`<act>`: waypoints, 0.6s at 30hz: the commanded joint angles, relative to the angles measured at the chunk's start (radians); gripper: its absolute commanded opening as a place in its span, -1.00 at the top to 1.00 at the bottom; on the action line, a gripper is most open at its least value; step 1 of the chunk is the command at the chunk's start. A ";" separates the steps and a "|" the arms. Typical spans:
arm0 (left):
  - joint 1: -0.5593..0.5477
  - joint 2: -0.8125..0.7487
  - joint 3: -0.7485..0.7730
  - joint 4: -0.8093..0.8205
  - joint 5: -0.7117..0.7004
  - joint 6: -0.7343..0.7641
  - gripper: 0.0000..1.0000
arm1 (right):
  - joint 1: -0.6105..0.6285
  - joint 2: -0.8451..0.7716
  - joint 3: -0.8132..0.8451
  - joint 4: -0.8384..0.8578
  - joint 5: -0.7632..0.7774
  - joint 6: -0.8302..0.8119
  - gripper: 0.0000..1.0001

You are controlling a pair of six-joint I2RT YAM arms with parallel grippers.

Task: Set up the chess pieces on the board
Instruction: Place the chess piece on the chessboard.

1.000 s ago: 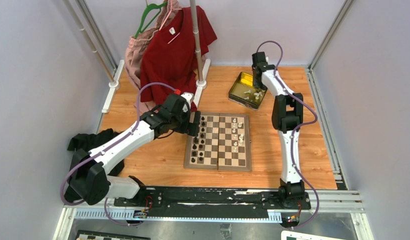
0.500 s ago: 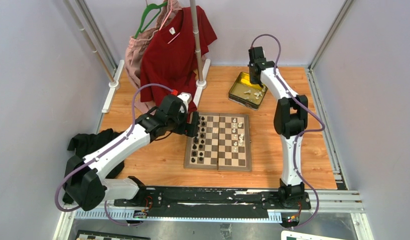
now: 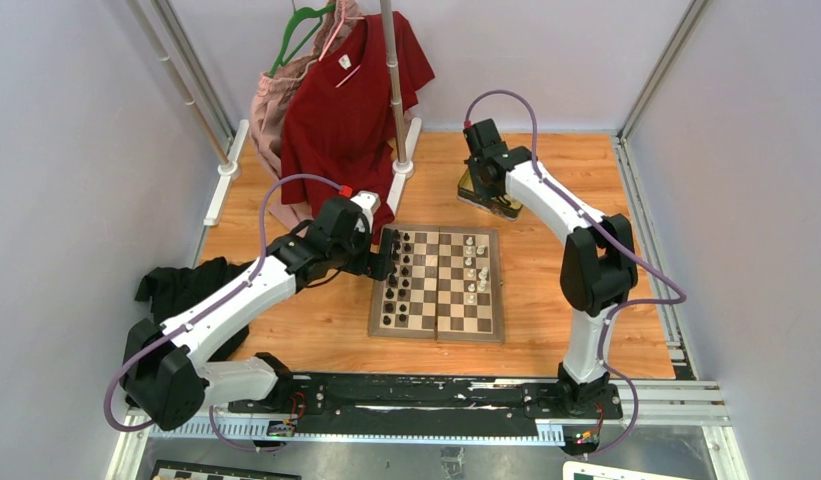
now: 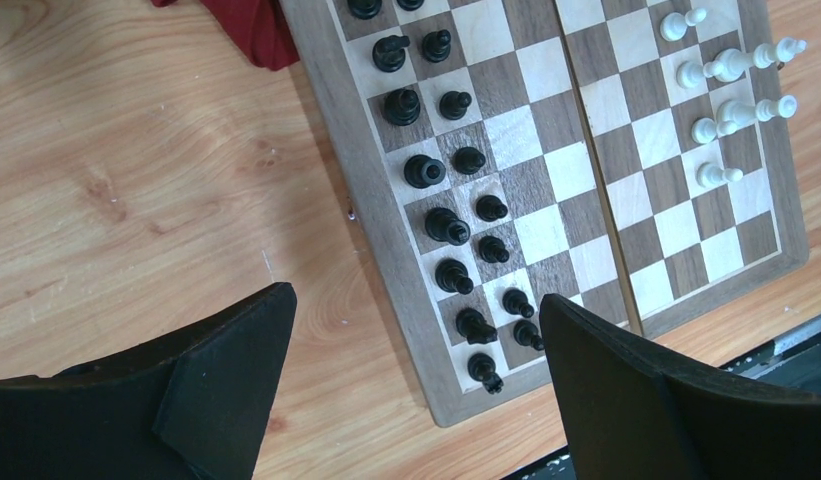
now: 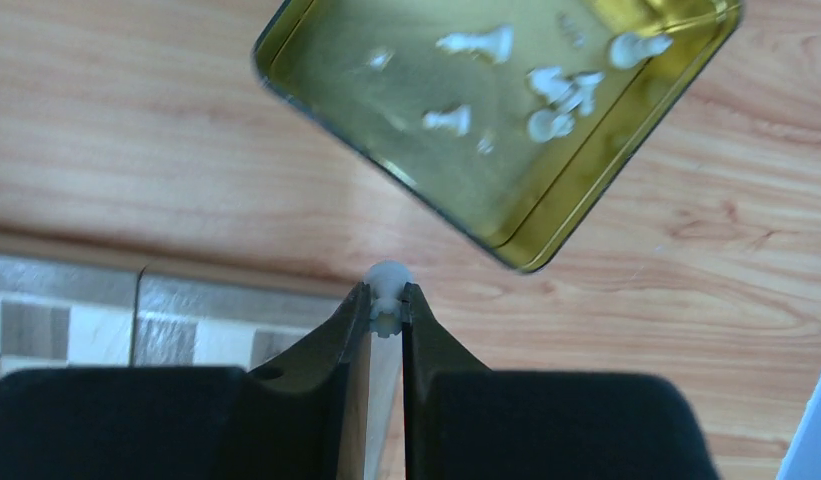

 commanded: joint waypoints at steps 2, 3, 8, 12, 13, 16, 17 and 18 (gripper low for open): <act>0.000 -0.041 -0.022 0.028 0.002 -0.006 -0.96 | 0.061 -0.104 -0.143 -0.036 -0.038 0.090 1.00; 0.000 -0.043 -0.024 0.028 0.002 -0.005 -0.96 | 0.065 -0.115 -0.167 -0.035 -0.058 0.107 1.00; 0.000 -0.043 -0.025 0.028 0.001 -0.002 -0.96 | 0.084 -0.168 -0.296 0.028 -0.088 0.150 1.00; -0.001 -0.035 -0.019 0.023 0.002 0.003 -0.96 | 0.086 -0.184 -0.350 0.059 -0.104 0.162 1.00; -0.002 -0.031 -0.018 0.023 0.002 0.005 -0.96 | 0.085 -0.184 -0.358 0.068 -0.105 0.162 1.00; -0.001 -0.021 -0.013 0.023 0.002 0.006 -0.96 | 0.085 -0.178 -0.376 0.092 -0.117 0.159 1.00; 0.000 -0.016 -0.010 0.022 0.002 0.008 -0.96 | 0.084 -0.175 -0.379 0.100 -0.118 0.161 1.00; 0.000 -0.014 -0.006 0.021 0.002 0.009 -0.96 | 0.085 -0.170 -0.383 0.108 -0.119 0.160 1.00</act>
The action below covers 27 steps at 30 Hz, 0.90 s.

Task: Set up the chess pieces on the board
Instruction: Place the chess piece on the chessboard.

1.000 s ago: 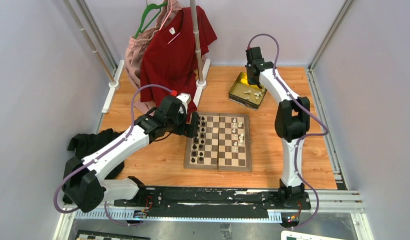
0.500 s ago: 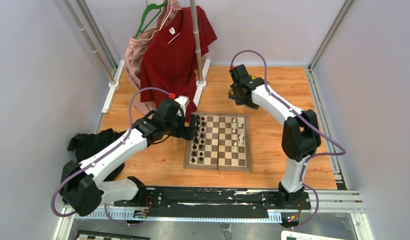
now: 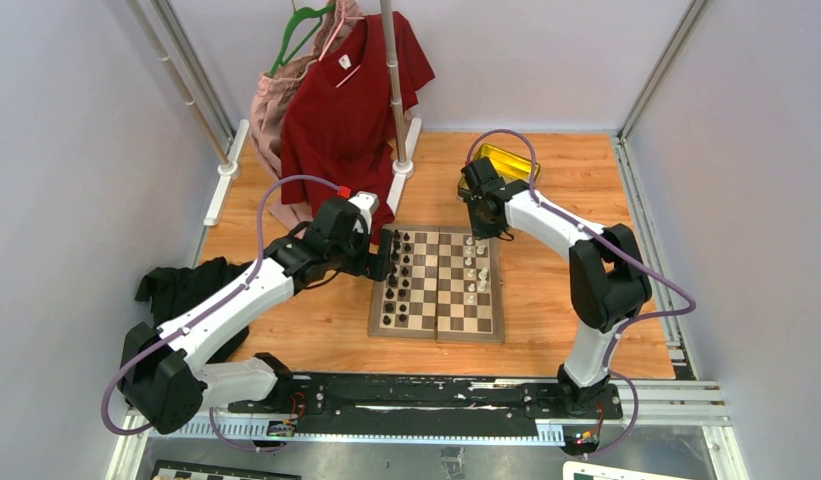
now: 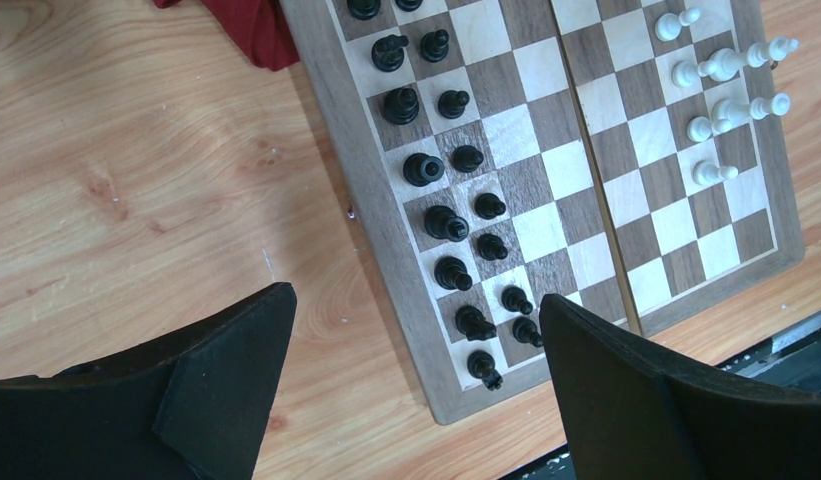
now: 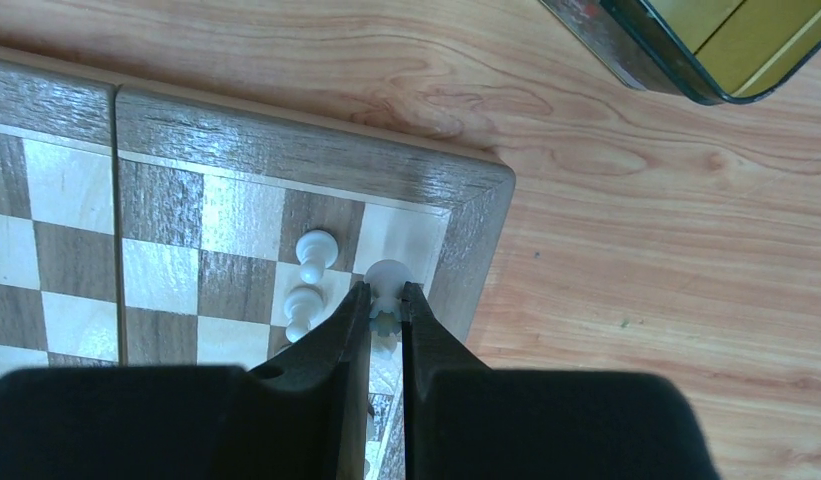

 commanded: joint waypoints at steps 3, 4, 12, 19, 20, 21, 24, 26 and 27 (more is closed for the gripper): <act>0.000 0.023 0.016 0.014 0.002 0.011 -0.96 | 0.013 -0.014 -0.022 0.069 -0.017 0.018 1.00; 0.000 0.025 0.019 0.013 0.002 0.013 -0.96 | 0.012 -0.010 -0.022 0.074 -0.017 0.016 1.00; 0.000 0.042 0.031 0.003 0.002 0.019 -0.95 | 0.002 0.027 -0.025 0.096 -0.024 0.015 1.00; 0.000 0.046 0.029 0.000 0.002 0.016 -0.96 | -0.013 0.035 -0.051 0.113 -0.026 0.017 1.00; 0.000 0.046 0.030 -0.001 0.002 0.015 -0.95 | -0.014 0.035 -0.056 0.116 -0.027 0.017 1.00; -0.001 0.047 0.031 -0.002 0.002 0.015 -0.95 | -0.016 0.032 -0.062 0.119 -0.027 0.019 1.00; 0.000 0.049 0.030 0.000 0.002 0.012 -0.96 | -0.022 0.029 -0.075 0.126 -0.029 0.022 1.00; -0.001 0.052 0.031 -0.001 0.002 0.011 -0.95 | -0.025 0.029 -0.081 0.129 -0.031 0.022 1.00; 0.000 0.053 0.032 0.000 0.002 0.010 -0.95 | -0.027 0.029 -0.085 0.130 -0.032 0.022 1.00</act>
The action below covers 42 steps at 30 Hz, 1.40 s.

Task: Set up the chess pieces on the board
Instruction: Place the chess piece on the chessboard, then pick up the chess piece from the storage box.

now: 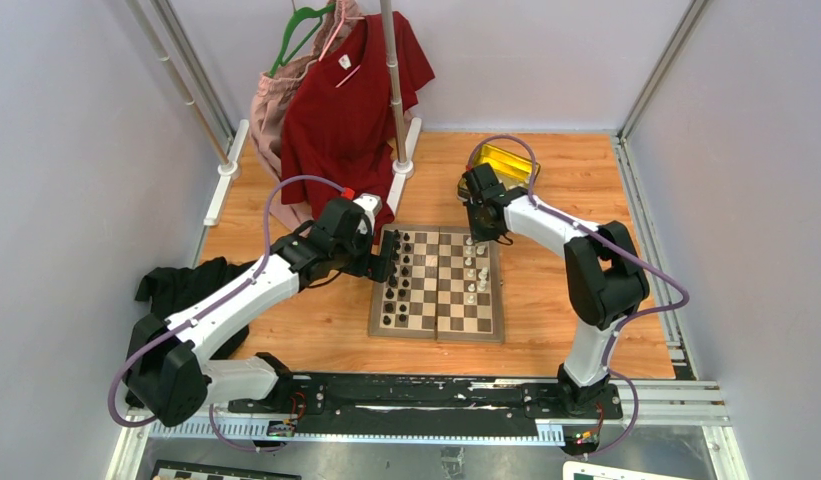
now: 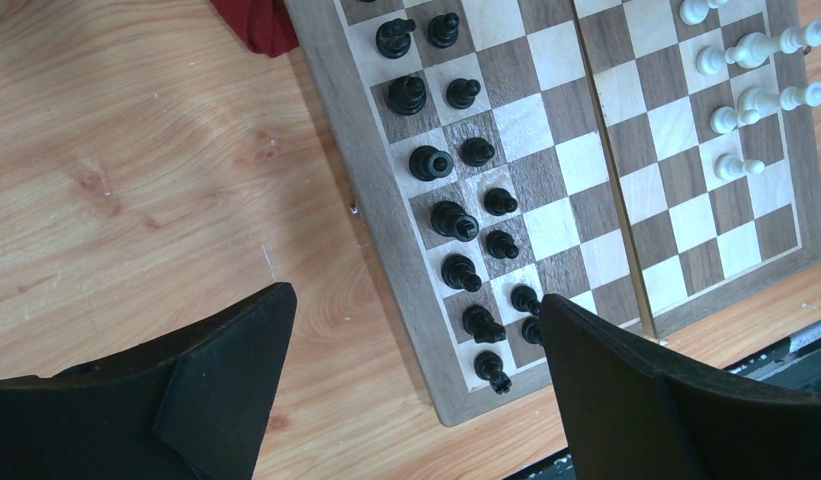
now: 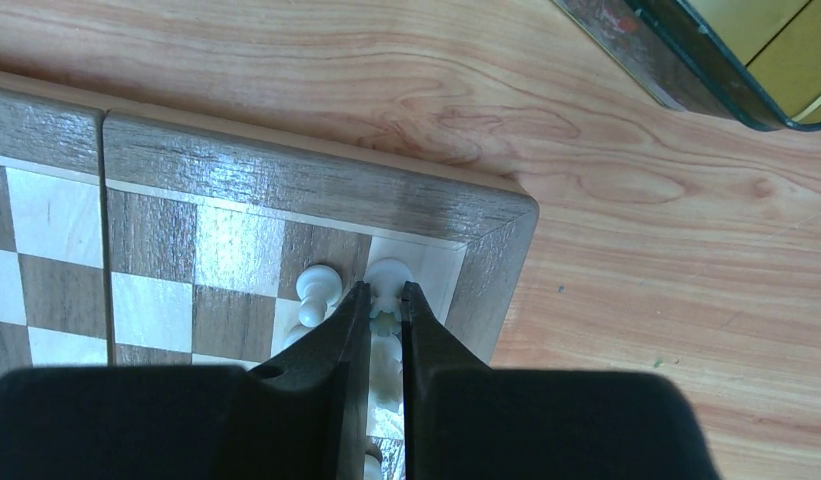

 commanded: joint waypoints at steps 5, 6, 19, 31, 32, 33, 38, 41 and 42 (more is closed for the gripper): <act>0.000 0.014 0.028 0.002 0.002 0.001 -0.95 | -0.019 0.010 -0.033 0.017 -0.005 0.014 0.99; -0.001 0.013 0.028 0.002 0.002 0.001 -0.96 | -0.018 0.011 -0.034 0.016 -0.006 0.016 0.96; 0.000 0.013 0.026 0.008 0.002 0.002 -0.96 | -0.019 -0.003 0.011 -0.022 -0.007 0.009 0.43; 0.000 0.019 0.035 0.018 0.019 0.006 -0.95 | -0.020 -0.009 0.108 -0.070 -0.004 -0.005 0.38; 0.000 0.020 0.036 0.018 0.019 0.007 -0.95 | -0.020 -0.009 0.118 -0.075 -0.004 -0.007 0.38; 0.000 0.021 0.038 0.019 0.017 0.007 -0.95 | -0.020 -0.010 0.129 -0.078 -0.004 -0.006 0.37; -0.001 0.034 0.048 0.019 0.017 0.010 -0.96 | -0.024 0.006 0.199 -0.088 0.011 -0.014 0.36; -0.001 0.046 0.060 0.018 0.021 0.012 -0.95 | -0.048 0.044 0.274 -0.099 0.017 -0.010 0.35; -0.001 0.053 0.063 0.015 0.020 0.013 -0.95 | -0.060 0.064 0.301 -0.101 0.015 -0.008 0.35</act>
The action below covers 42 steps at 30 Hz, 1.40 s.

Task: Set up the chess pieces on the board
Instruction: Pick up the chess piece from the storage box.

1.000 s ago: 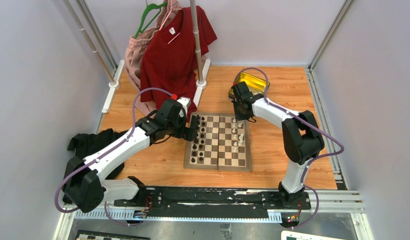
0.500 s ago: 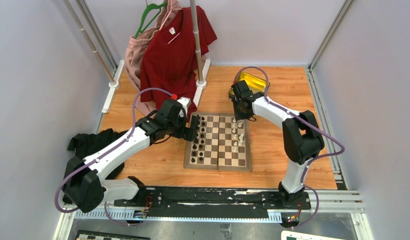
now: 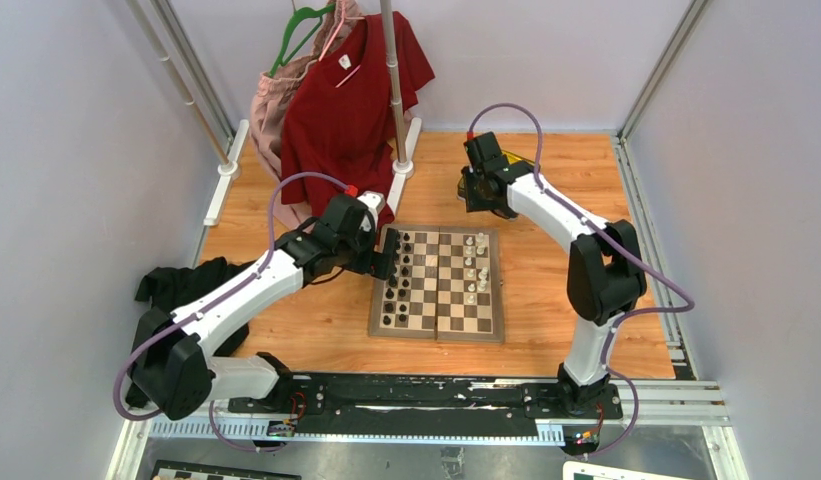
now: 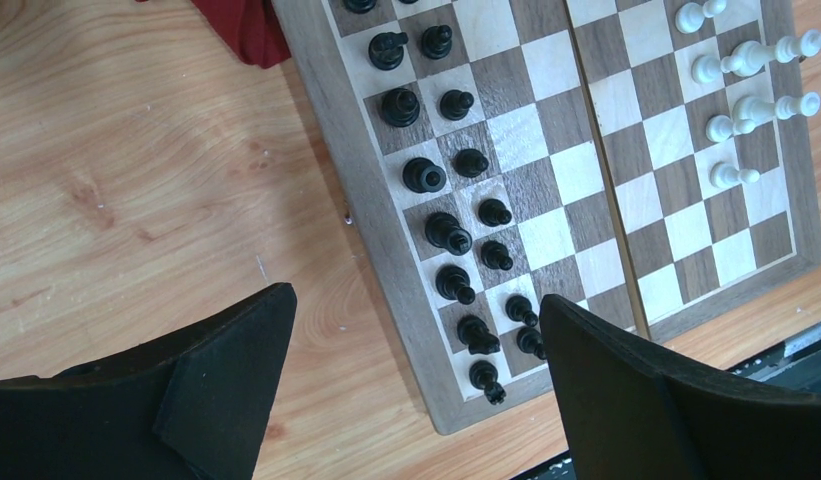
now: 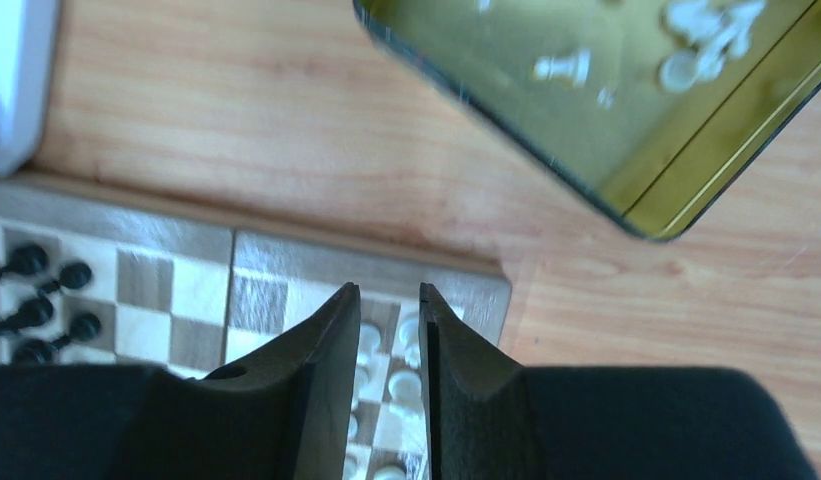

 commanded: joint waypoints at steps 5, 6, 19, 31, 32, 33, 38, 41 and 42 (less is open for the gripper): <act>0.000 0.037 0.056 0.005 0.002 0.019 -0.96 | -0.104 0.160 0.275 -0.028 0.032 -0.014 0.34; 0.000 0.043 0.060 0.003 0.001 0.021 -0.96 | -0.115 0.191 0.317 -0.038 0.041 -0.014 0.34; 0.000 0.130 0.115 -0.004 0.001 0.050 -0.95 | -0.184 0.559 0.756 -0.246 0.046 0.108 0.37; 0.000 0.179 0.131 -0.004 0.001 0.072 -0.95 | -0.201 0.583 0.705 -0.251 0.070 0.158 0.39; 0.000 0.184 0.131 -0.002 0.001 0.072 -0.96 | -0.201 0.587 0.707 -0.248 0.075 0.160 0.38; 0.000 0.187 0.132 -0.001 0.001 0.072 -0.96 | -0.202 0.591 0.711 -0.246 0.079 0.162 0.38; 0.000 0.196 0.133 -0.001 0.001 0.075 -0.95 | -0.216 0.612 0.727 -0.247 0.085 0.189 0.35; 0.001 0.202 0.136 -0.002 0.001 0.080 -0.96 | -0.225 0.626 0.733 -0.250 0.077 0.205 0.34; 0.001 0.204 0.137 -0.004 0.001 0.081 -0.95 | -0.228 0.631 0.734 -0.251 0.076 0.209 0.33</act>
